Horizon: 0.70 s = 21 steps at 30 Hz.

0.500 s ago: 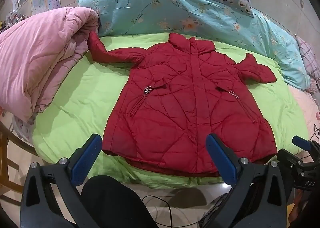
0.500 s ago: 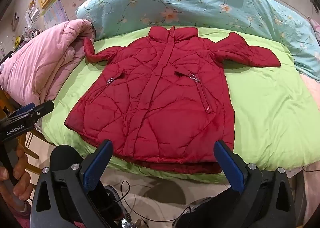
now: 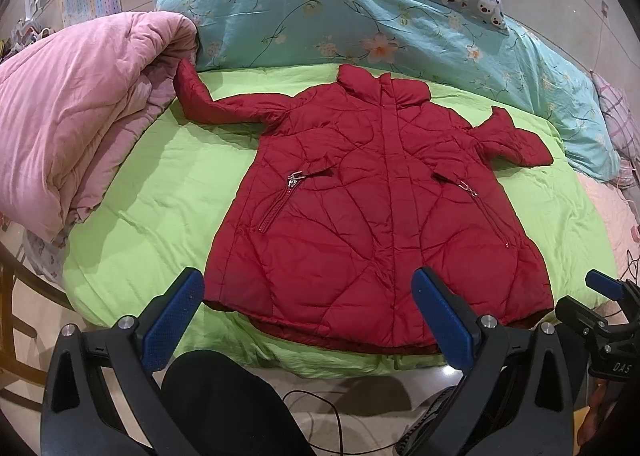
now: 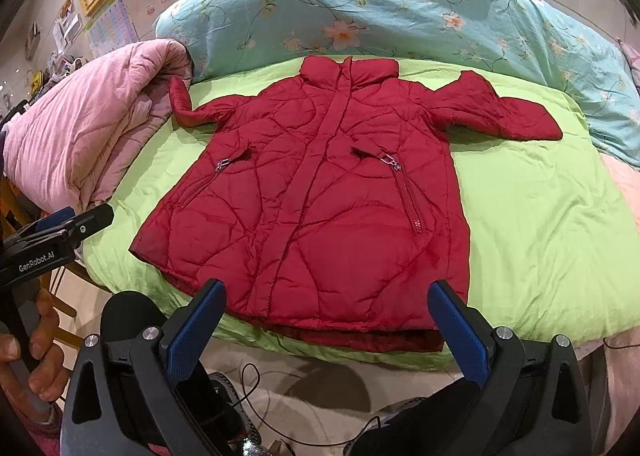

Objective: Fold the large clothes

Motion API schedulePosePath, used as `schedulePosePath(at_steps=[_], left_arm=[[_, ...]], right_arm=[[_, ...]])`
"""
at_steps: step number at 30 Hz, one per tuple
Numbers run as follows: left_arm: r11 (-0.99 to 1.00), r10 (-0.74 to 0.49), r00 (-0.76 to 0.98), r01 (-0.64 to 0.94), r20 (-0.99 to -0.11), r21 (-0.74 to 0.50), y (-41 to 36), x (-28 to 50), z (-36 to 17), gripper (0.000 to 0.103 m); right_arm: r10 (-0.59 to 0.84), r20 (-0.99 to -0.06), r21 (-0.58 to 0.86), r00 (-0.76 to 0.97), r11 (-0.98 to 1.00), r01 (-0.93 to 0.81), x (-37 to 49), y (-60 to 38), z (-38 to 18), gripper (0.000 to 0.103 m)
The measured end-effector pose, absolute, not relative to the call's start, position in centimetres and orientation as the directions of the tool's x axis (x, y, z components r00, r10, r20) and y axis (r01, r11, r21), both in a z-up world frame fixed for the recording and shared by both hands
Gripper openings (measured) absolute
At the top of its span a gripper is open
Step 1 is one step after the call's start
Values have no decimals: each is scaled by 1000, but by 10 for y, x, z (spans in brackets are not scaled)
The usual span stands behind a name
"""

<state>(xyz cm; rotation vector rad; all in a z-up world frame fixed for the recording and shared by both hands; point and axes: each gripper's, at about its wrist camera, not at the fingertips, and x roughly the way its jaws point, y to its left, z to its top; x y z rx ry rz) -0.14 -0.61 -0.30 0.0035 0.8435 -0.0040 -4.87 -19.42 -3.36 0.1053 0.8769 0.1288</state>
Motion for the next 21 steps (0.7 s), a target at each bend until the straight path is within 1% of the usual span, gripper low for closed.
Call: schedulePosePath(at_steps=[3, 5, 11, 21], left_arm=[[1000, -4, 673, 7, -740, 1, -6, 0, -5, 103], [1000, -14, 655, 8, -756, -11, -3, 1, -4, 103], [999, -32, 643, 12, -765, -32, -5, 2, -3, 103], [1000, 0, 677, 16, -736, 15, -8, 2, -2, 103]], right_arm=[[156, -760, 142, 630, 987, -73, -46, -193, -33, 101], [155, -759, 140, 632, 987, -73, -45, -193, -32, 101], [158, -755, 145, 636, 987, -73, -45, -195, -31, 101], [156, -755, 144, 637, 987, -72, -45, -194, -31, 101]])
